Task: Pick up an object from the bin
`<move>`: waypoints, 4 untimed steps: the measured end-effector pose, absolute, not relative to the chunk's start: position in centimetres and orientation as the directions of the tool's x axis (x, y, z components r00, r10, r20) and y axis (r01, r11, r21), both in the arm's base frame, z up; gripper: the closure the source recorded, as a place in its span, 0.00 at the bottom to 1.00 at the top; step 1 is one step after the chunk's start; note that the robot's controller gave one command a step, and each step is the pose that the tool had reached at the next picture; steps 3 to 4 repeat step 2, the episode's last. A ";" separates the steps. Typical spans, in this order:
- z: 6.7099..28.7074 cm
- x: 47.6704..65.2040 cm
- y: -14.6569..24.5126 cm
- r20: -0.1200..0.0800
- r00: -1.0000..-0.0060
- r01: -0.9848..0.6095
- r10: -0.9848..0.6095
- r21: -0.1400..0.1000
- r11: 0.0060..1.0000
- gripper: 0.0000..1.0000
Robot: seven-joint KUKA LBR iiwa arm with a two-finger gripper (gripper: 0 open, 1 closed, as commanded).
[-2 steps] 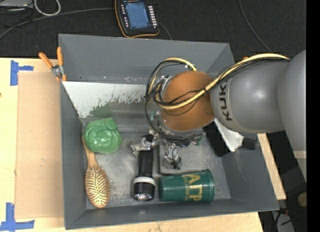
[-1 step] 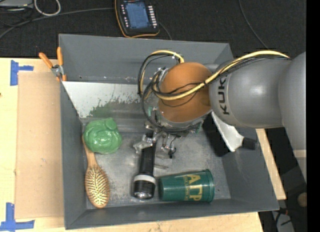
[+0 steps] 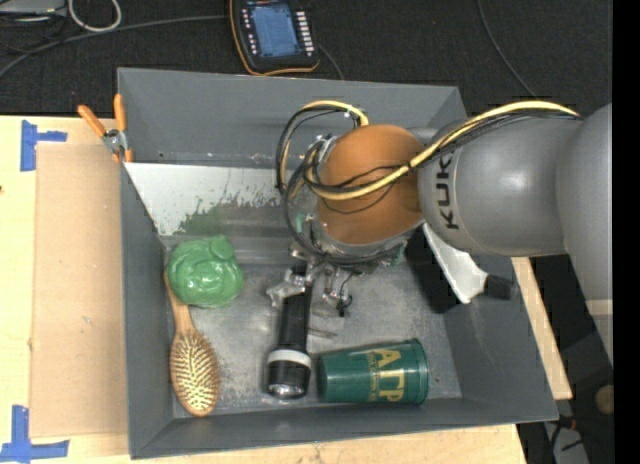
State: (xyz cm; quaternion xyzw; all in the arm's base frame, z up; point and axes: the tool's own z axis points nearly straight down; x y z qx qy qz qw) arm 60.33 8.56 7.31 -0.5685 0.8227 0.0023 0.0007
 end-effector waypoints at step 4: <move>11.0 60.2 8.7 -0.005 -0.358 -0.934 -0.934 0.007 0.358 1.00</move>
Offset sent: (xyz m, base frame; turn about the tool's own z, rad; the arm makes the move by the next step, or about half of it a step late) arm -0.0001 0.0003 0.0659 0.0025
